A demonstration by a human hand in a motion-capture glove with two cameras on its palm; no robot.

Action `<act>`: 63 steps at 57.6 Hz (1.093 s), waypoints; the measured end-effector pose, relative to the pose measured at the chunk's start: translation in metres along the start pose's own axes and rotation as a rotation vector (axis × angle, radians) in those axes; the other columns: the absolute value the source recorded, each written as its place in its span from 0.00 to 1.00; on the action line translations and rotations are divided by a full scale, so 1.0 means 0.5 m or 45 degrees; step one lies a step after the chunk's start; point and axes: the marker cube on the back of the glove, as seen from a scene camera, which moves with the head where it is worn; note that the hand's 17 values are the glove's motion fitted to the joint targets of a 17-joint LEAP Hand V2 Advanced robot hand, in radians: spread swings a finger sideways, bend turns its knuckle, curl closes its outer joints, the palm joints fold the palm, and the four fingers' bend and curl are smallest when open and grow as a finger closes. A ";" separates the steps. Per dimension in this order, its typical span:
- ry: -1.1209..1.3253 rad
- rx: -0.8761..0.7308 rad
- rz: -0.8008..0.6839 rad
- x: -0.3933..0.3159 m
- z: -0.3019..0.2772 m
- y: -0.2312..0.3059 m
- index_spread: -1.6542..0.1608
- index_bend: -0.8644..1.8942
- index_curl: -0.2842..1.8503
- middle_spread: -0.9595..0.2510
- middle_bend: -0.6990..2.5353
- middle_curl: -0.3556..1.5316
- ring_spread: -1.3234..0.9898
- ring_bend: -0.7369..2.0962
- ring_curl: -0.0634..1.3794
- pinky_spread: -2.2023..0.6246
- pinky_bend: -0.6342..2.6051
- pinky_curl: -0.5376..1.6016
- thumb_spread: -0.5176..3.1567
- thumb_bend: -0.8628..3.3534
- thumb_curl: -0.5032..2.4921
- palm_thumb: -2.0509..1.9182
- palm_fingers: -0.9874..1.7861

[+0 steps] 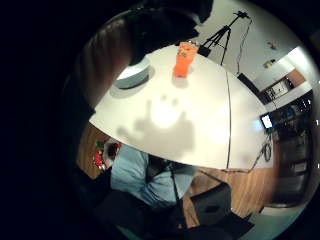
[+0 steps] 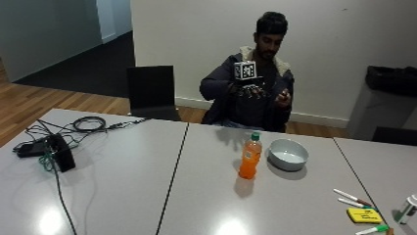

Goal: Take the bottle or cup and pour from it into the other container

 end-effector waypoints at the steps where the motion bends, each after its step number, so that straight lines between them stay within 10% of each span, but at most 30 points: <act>1: 0.002 -0.029 -0.100 0.005 -0.003 0.005 0.76 0.42 0.21 0.84 0.31 0.25 0.63 0.32 0.09 0.86 0.31 0.30 0.30 0.23 0.21 0.58 0.52; 34: 0.053 -0.166 -0.008 0.178 -0.017 -0.063 0.69 0.36 0.25 0.87 0.30 0.34 0.66 0.32 0.13 0.92 0.36 0.36 0.38 0.20 0.27 0.58 0.43; 63: -0.699 -0.044 0.217 0.366 0.156 -0.302 0.71 0.35 0.22 0.96 0.29 0.35 0.67 0.34 0.17 0.92 0.42 0.38 0.35 0.20 0.29 0.59 0.33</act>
